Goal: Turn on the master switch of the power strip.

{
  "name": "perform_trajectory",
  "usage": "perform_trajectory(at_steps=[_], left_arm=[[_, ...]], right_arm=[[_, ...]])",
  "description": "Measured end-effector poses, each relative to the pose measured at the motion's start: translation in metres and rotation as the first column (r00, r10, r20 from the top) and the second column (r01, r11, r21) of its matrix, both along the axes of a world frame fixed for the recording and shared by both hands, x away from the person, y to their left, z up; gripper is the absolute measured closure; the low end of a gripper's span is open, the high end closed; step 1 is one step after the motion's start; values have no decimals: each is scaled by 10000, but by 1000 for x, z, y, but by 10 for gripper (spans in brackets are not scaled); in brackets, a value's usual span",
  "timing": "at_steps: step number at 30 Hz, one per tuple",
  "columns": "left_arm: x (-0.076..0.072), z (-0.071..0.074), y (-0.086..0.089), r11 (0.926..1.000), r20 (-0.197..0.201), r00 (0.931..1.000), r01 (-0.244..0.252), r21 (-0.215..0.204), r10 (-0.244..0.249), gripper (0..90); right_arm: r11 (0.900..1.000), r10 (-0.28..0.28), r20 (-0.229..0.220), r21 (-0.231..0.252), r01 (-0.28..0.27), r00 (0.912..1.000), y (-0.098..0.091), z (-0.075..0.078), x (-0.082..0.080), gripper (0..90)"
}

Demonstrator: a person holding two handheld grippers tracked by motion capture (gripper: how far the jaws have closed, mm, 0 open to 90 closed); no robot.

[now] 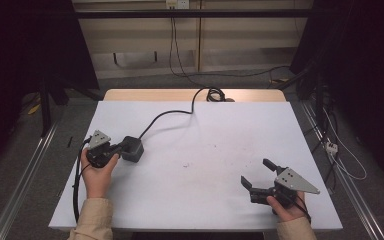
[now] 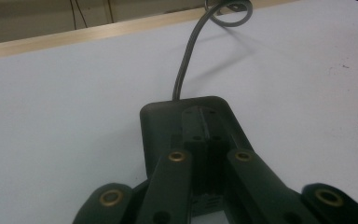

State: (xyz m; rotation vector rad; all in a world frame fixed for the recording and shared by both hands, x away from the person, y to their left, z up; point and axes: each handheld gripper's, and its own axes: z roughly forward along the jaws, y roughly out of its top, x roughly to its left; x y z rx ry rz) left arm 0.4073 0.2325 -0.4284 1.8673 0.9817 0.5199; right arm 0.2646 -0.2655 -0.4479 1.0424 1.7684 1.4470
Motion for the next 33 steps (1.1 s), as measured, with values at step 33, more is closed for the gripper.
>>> perform_trajectory(at_steps=[33], left_arm=[[0,-1,-1,9999,-97,9999,-95,56,96,900]], right_arm=[[10000,-41,14,7,41,10000,0,0,-1,37]])
